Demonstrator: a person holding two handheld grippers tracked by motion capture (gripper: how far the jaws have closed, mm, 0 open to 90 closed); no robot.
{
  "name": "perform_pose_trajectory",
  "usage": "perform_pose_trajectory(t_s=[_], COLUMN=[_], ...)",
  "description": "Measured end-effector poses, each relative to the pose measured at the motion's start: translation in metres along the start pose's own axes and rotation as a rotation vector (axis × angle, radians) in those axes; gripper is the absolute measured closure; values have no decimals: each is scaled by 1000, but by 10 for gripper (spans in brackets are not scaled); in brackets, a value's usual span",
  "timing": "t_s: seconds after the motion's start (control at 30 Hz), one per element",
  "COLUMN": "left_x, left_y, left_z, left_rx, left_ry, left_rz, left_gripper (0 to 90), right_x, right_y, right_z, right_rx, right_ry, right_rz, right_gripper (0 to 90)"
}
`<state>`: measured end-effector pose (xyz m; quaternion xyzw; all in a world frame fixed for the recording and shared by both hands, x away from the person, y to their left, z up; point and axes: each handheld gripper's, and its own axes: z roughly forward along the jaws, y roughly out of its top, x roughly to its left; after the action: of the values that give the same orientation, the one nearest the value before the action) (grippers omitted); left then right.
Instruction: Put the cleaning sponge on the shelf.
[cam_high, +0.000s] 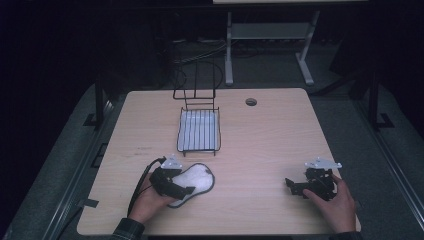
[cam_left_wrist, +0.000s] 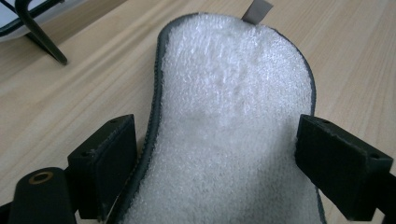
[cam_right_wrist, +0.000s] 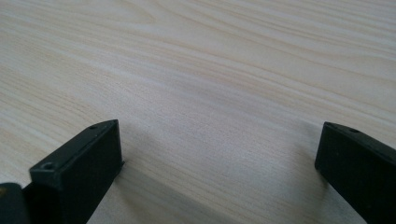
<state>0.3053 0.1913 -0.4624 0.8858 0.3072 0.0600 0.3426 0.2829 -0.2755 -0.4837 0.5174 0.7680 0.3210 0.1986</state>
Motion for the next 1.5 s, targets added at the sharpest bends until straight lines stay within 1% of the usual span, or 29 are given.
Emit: perform_pose_trajectory(t_s=[0.1,0.17,0.2,0.27,0.4,0.47,0.53,0.7,0.83,0.9,0.97,1.07,1.17,1.2,1.3,1.37,1.5], left_x=[0,-1,-1,-2,-3,-3,-3,-2,-3,-3,-2,-3,-3,-3,-3,-3,-2], left_y=[0,0,0,1,2,3,4,5,6,7,7,9,10,10,11,12,14], left_z=[0,1,2,2,2,1,1,0,-4,-6,-10,-14,-18,-19,-23,-25,-31], left_rx=[5,8,14,16,27,37,44,46,42,32,12,9,-6,-17,-25,-38,-58], left_ry=[3,-3,0,0,-2,-12,-16,-27,-26,-30,-35,-24,-27,-32,-42,-50,-76], left_rz=[8,6,15,12,20,32,35,31,41,40,39,57,54,46,45,39,30], left_gripper=[128,128,127,128,138,156,173,199,232,263,323,376,434,451,505,543,623], right_x=[0,0,0,0,0,0,0,0,0,0,0,0,0,0,0,0,0], right_y=[0,0,0,0,0,0,0,0,0,0,0,0,0,0,0,0,0], right_z=[0,0,0,0,0,0,0,0,0,0,0,0,0,0,0,0,0], right_rx=[0,0,0,0,0,0,0,0,0,0,0,0,0,0,0,0,0], right_ry=[0,0,0,0,0,0,0,0,0,0,0,0,0,0,0,0,0], right_rz=[0,0,0,0,0,0,0,0,0,0,0,0,-1,-1,0,-1,0], right_gripper=[2,2,2,2,2,2,2,2,2,2,2,2,2,2,2,2,2])
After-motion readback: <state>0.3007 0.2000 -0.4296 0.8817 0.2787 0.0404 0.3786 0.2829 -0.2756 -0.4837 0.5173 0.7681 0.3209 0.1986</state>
